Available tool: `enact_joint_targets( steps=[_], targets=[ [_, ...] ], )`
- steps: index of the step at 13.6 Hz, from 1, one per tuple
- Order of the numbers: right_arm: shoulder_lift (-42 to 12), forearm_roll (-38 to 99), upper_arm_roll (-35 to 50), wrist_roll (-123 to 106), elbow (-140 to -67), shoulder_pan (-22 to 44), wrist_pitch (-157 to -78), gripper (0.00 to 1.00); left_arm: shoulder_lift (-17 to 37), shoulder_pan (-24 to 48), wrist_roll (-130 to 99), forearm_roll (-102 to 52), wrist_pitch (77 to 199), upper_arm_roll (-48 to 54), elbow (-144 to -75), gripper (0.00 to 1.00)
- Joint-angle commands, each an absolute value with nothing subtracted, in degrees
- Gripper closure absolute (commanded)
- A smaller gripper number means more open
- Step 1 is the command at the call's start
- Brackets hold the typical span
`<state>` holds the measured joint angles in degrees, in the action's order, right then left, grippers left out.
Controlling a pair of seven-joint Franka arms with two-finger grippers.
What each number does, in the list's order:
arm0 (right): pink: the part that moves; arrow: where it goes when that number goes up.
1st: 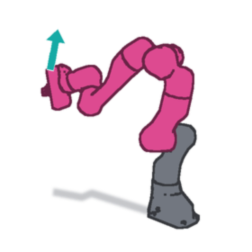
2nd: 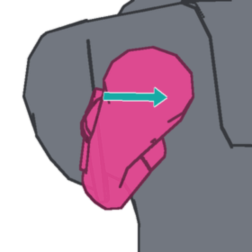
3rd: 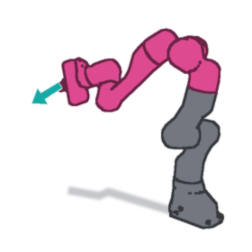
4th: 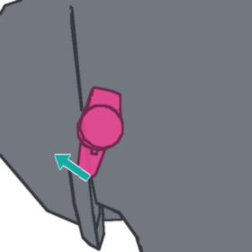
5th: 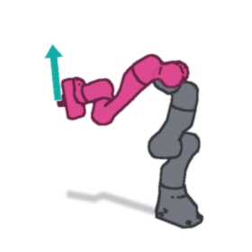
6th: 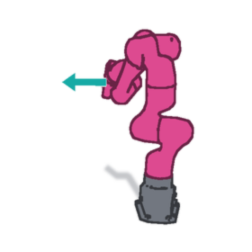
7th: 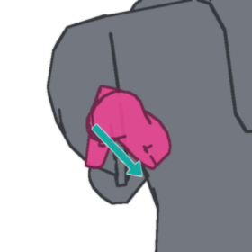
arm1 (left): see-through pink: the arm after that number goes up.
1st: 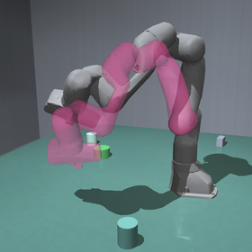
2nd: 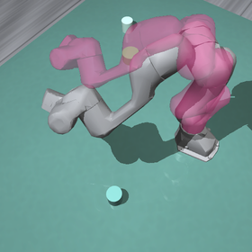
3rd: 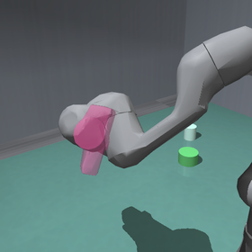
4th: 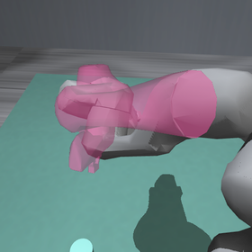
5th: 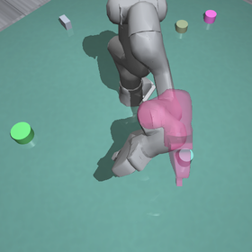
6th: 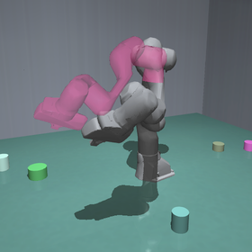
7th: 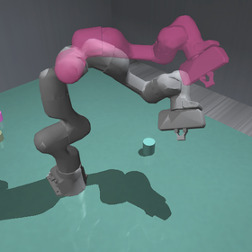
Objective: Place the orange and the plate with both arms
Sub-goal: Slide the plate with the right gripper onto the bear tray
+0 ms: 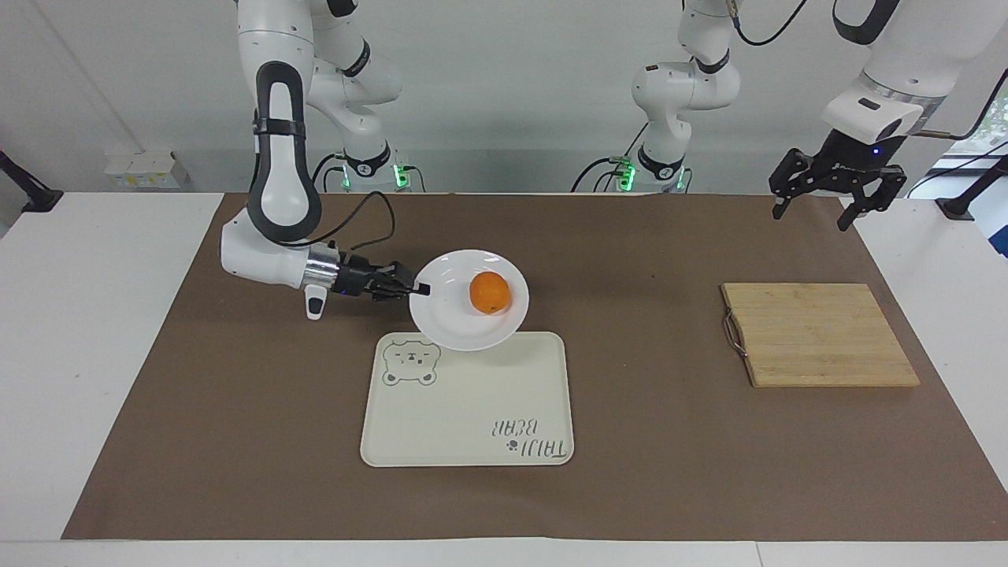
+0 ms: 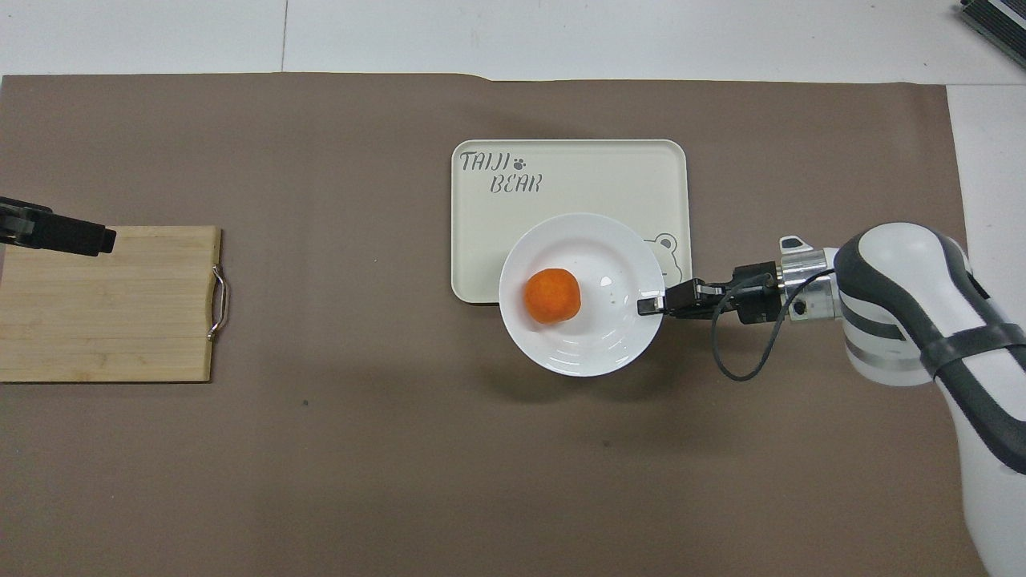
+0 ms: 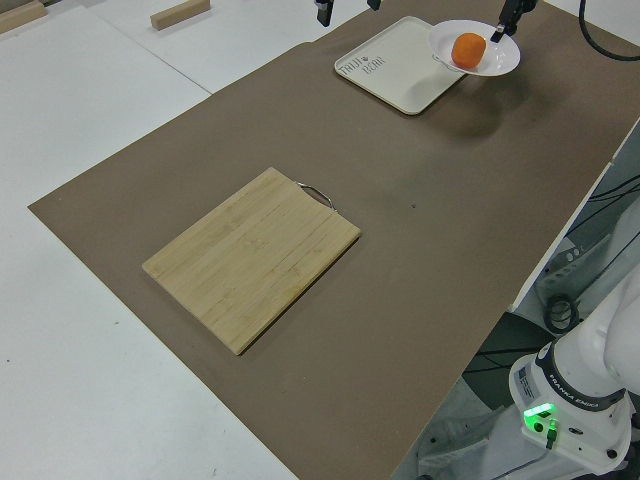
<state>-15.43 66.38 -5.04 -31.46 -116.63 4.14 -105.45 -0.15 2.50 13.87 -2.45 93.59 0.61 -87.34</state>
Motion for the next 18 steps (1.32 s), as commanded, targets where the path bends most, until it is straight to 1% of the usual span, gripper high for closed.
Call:
enact_joint_targets(
  steps=[1,3,5,7,9,13,15,18],
  targets=[
    [-21.25,67.15,-4.83,-26.57,-105.94,3.69,-103.89,1.0,-0.79,1.67,13.71,-2.11,92.55,1.14,-87.36,0.0],
    [-23.63,67.06,-4.57,-23.83,-101.88,4.83,-105.63,1.0,-0.79,1.67,13.71,-2.11,92.55,1.14,-87.36,0.0],
    [-25.74,67.15,-4.39,-19.7,-97.76,6.67,-109.59,1.0,-0.79,1.67,13.71,-2.11,92.55,1.14,-87.36,0.0],
    [-28.72,67.32,-4.39,-16.71,-93.01,7.64,-110.04,1.0,-0.79,1.67,13.71,-2.02,92.55,1.23,-87.36,0.0],
    [-33.64,67.24,-3.96,-16.09,-87.04,7.21,-110.39,1.0,-0.79,1.67,13.71,-2.11,92.55,1.14,-87.36,0.0],
    [-40.59,67.15,-3.87,-15.21,-78.15,7.12,-110.74,1.0,-0.79,1.67,13.71,-2.11,92.55,1.23,-87.36,0.0],
    [-41.13,66.36,-3.87,-15.38,-78.39,6.94,-110.57,1.0,-0.79,1.67,13.71,-2.11,92.55,1.23,-87.36,0.0],
    [-40.78,60.39,-3.87,-15.56,-79.54,6.95,-110.22,1.0,-0.79,1.67,13.71,-2.11,92.55,1.14,-87.36,0.0]
  ],
)
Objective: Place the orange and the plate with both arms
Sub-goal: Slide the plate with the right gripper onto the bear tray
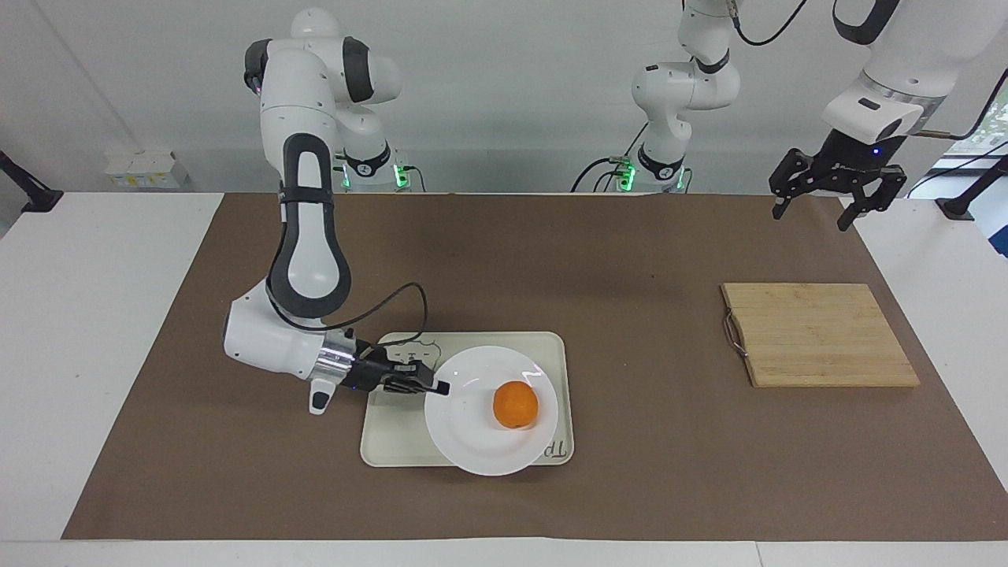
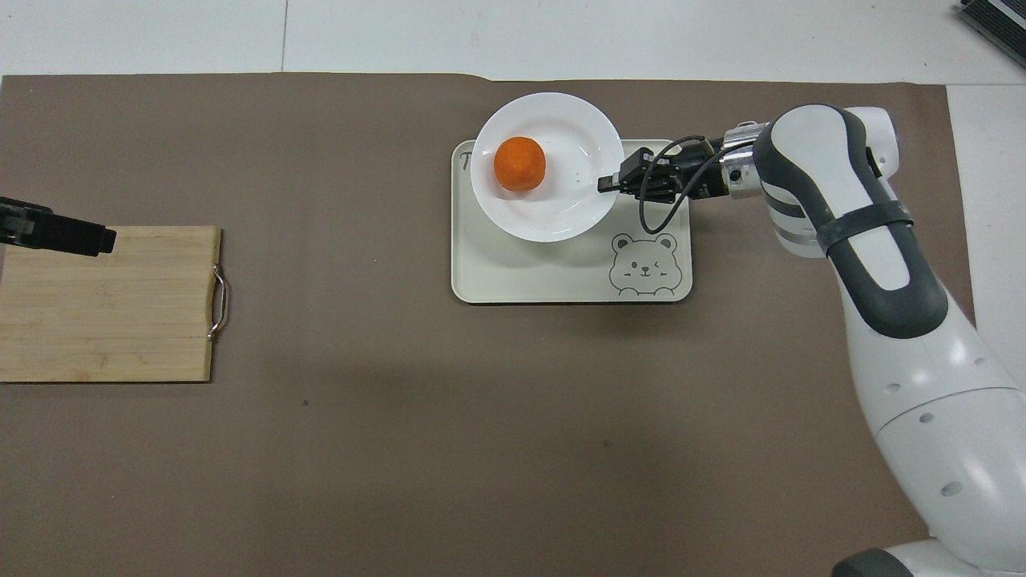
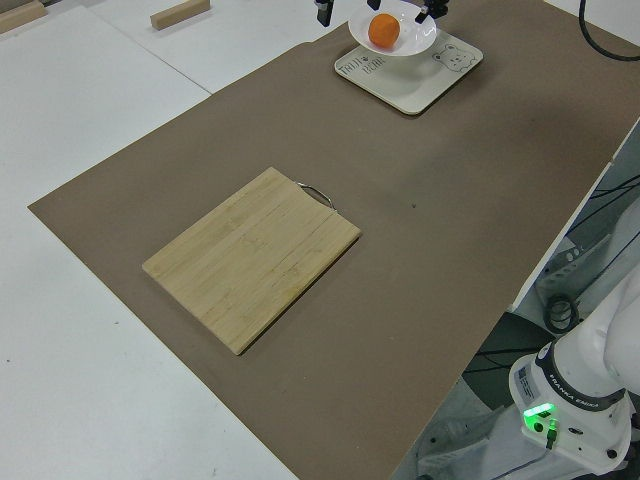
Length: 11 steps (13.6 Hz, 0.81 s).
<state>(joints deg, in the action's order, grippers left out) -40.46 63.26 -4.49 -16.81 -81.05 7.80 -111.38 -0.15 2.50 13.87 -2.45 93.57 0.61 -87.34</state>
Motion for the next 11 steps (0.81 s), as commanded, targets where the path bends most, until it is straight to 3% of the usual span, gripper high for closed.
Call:
enact_joint_targets(
  steps=[1,10,11],
  targets=[
    [-40.69,59.51,-3.87,-15.73,-80.5,6.68,-109.78,1.0,-0.79,1.67,13.71,-2.11,92.55,1.23,-87.36,0.0],
    [-39.46,56.95,-3.95,-18.02,-85.61,7.38,-108.89,1.0,-0.79,1.67,13.71,-2.11,92.55,1.23,-87.36,0.0],
    [-39.55,56.61,-4.04,-17.93,-85.52,7.47,-108.98,0.61,-0.79,1.67,13.71,-2.11,92.55,1.23,-87.36,0.0]
  ],
)
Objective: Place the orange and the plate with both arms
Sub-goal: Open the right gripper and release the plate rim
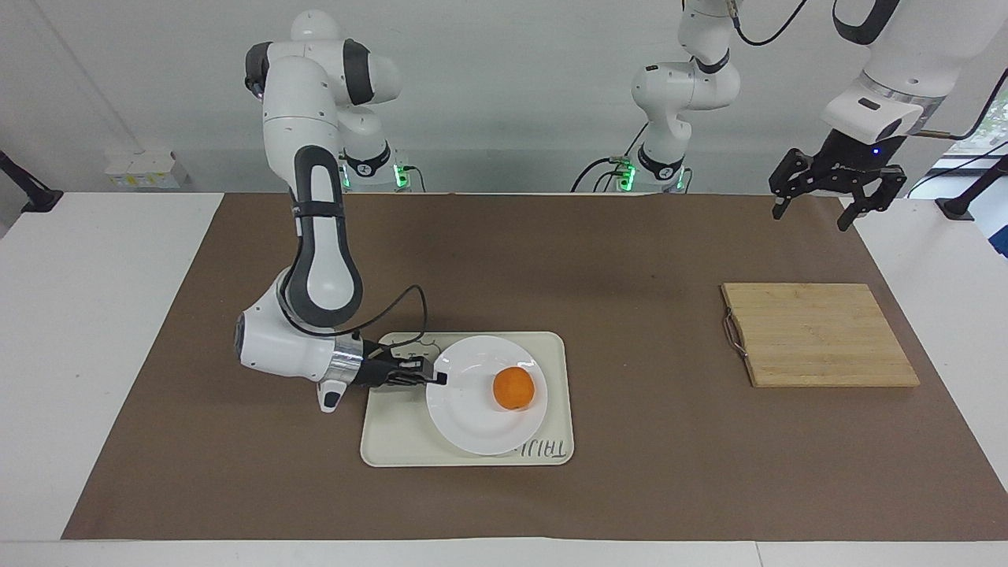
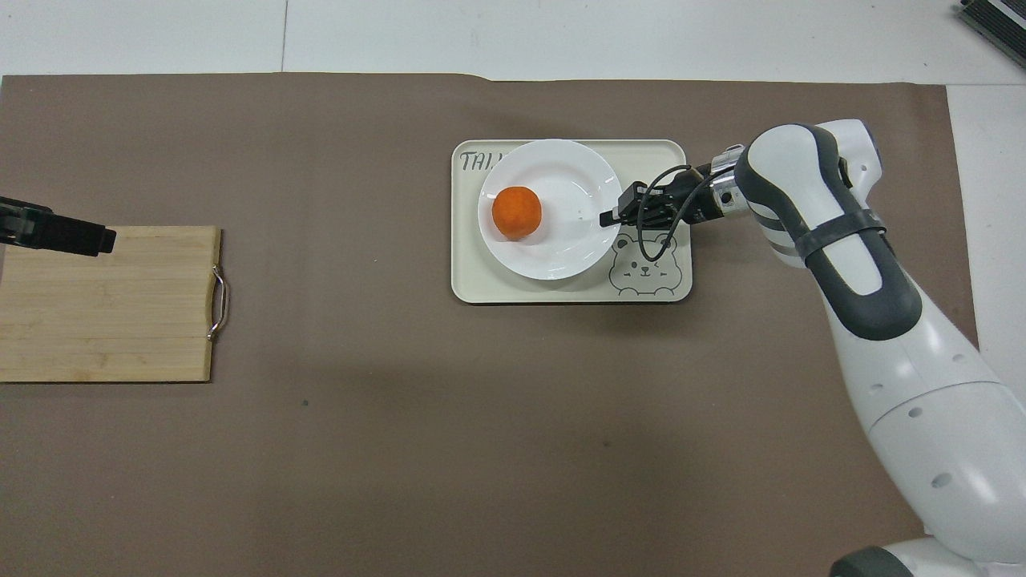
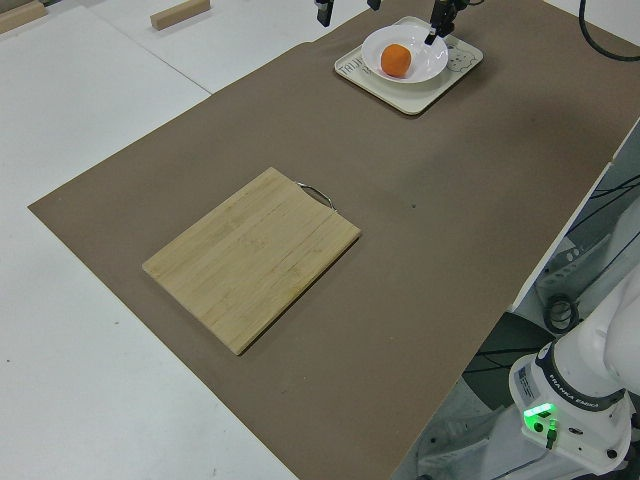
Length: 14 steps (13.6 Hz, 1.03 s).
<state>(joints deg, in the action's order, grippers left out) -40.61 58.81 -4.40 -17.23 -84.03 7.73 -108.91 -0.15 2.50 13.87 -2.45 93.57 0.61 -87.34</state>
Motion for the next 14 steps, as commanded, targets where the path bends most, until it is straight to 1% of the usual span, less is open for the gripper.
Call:
enact_joint_targets(
  steps=[1,2,6,8,10,14],
  targets=[
    [-39.55,55.56,-4.13,-17.93,-85.52,7.47,-109.16,0.32,-0.88,1.67,13.71,-2.11,92.55,1.14,-87.36,0.0],
    [-39.55,54.76,-4.04,-17.93,-85.52,7.3,-109.16,0.0,-0.79,1.67,13.71,-2.11,92.55,1.14,-87.36,0.0],
    [-38.94,53.19,-4.65,-17.58,-84.64,6.68,-108.81,0.0,-0.79,1.67,13.71,-2.11,92.55,1.14,-87.36,0.0],
    [-37.45,48.36,-4.66,-16.62,-84.55,6.94,-109.16,0.0,-0.79,1.67,13.71,-2.11,92.55,1.14,-87.36,0.0],
    [-36.22,42.4,-4.66,-15.3,-82.89,6.94,-109.16,0.0,-0.79,1.67,13.71,-2.11,92.55,1.14,-87.36,0.0],
    [-32.62,33.61,-5.18,-15.12,-82.71,6.94,-109.16,0.0,-0.79,1.67,13.71,-2.11,92.55,1.14,-87.36,0.0]
  ],
)
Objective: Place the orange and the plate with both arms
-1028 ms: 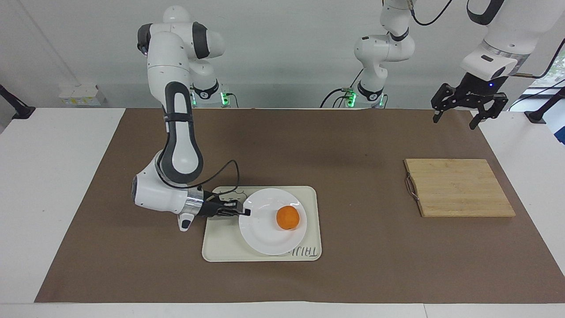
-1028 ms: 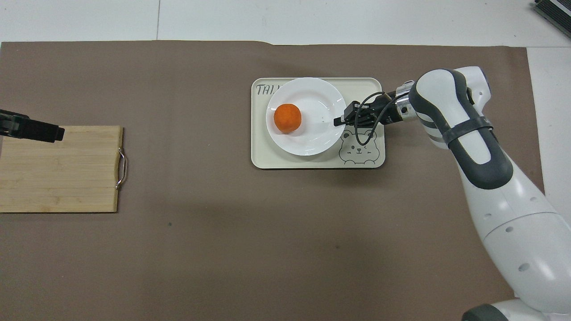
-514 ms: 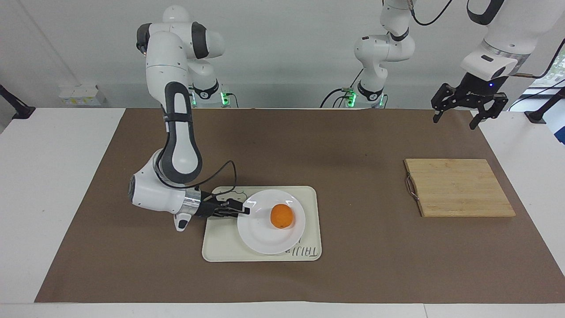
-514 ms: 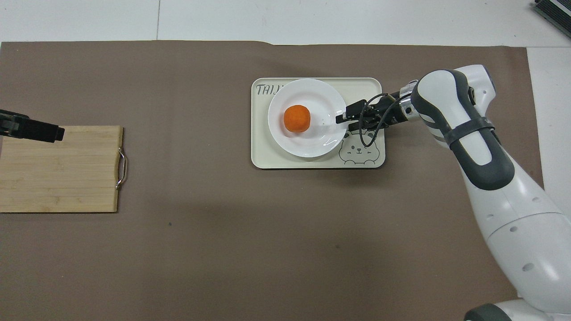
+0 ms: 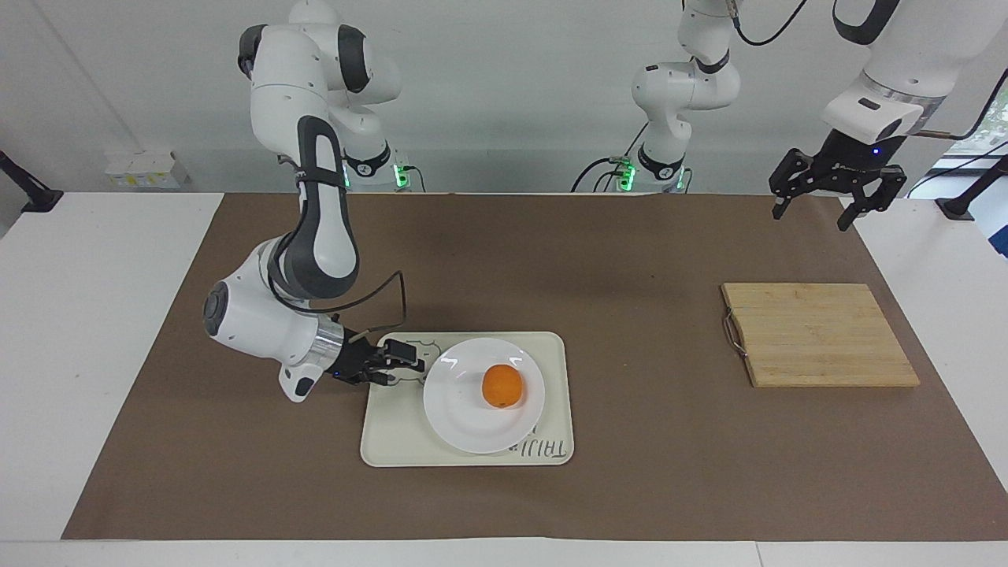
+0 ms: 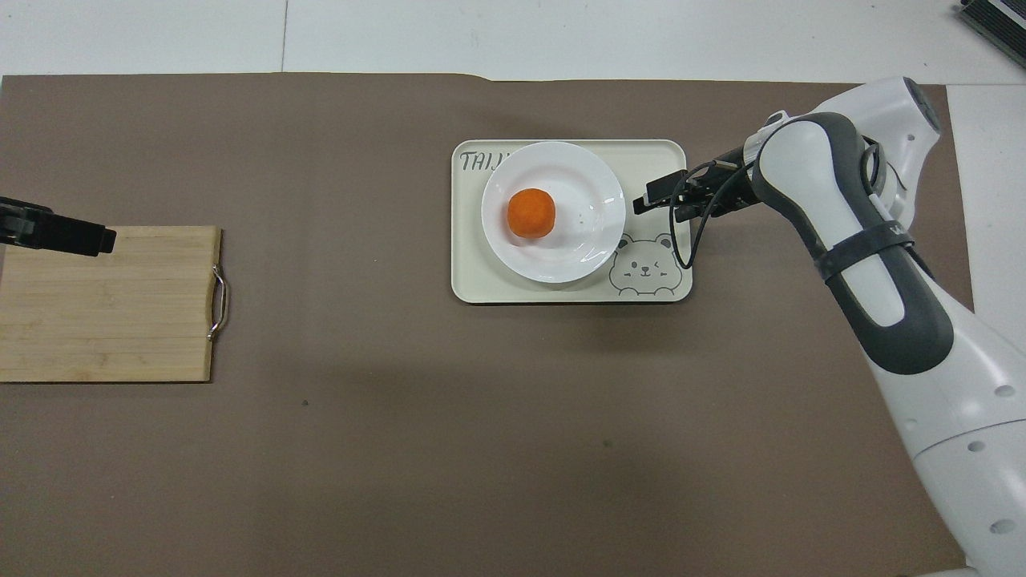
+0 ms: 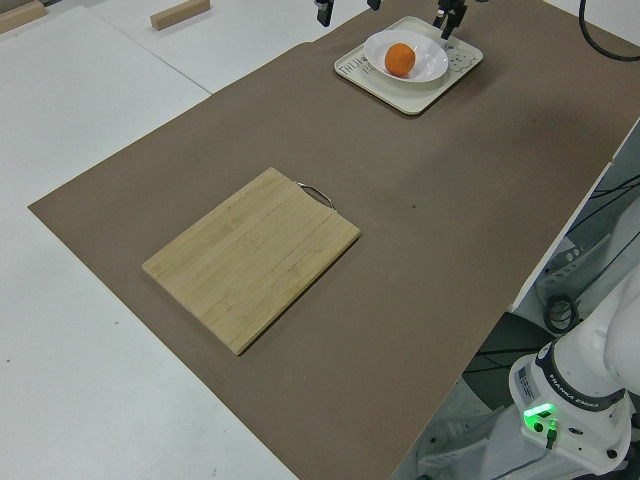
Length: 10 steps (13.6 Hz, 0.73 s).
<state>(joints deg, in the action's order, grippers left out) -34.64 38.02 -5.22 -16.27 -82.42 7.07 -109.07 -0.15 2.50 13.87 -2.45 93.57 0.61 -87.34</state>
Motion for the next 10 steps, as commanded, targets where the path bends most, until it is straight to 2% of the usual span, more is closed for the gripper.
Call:
enact_joint_targets(
  steps=[1,6,10],
  targets=[
    [-30.95,29.31,-5.27,-14.33,-82.71,7.12,-109.25,0.0,-0.88,1.67,13.71,-2.11,92.55,1.14,-87.36,0.0],
    [-21.9,10.4,-5.01,-5.38,-83.32,7.56,-107.94,0.0,-0.79,1.67,13.71,-2.11,92.55,1.23,-87.28,0.0],
    [-16.89,6.07,-5.45,-0.11,-83.32,7.03,-100.3,0.0,-0.79,1.67,13.71,-2.11,92.55,1.23,-87.36,0.0]
  ],
)
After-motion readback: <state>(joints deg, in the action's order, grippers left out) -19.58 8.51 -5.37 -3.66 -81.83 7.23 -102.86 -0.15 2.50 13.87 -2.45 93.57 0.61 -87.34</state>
